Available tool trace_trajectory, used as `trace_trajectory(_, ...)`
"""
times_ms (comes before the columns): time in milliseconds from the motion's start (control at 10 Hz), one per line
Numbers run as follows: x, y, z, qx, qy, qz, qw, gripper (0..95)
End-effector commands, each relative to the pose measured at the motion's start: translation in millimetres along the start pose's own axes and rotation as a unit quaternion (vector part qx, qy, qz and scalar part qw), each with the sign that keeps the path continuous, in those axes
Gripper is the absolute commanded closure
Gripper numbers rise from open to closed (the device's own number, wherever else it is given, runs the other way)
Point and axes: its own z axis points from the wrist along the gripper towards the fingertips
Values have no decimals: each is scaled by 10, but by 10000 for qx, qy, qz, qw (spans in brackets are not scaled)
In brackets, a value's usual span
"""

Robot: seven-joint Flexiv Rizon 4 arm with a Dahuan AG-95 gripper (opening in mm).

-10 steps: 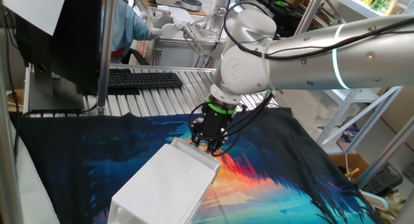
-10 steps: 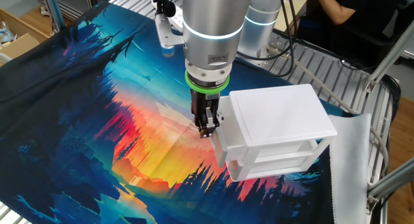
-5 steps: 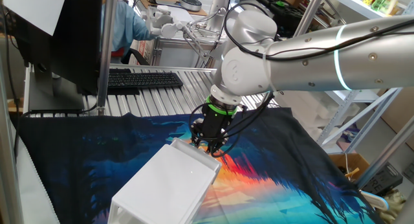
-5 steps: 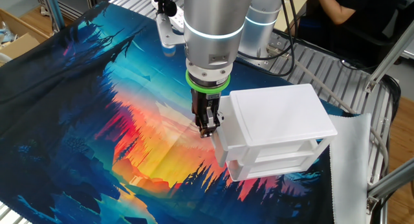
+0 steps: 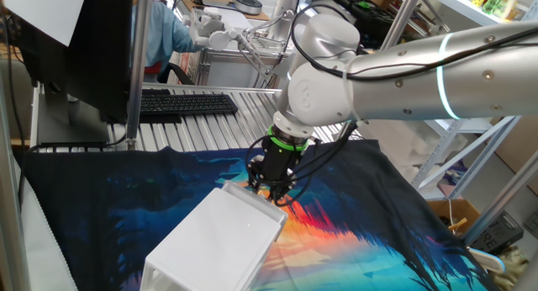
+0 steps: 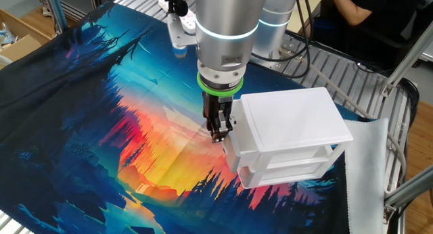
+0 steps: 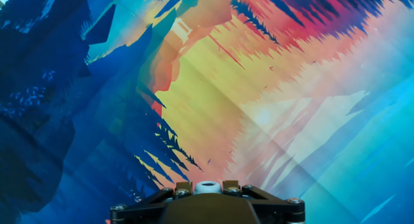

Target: Grasp the handle and close the drawer

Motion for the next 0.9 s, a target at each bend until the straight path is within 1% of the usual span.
trace_trajectory(100, 12, 8, -5, 9, 10, 7, 10000, 950)
trace_trajectory(900, 75, -27, 3, 7, 15, 21, 10000, 950)
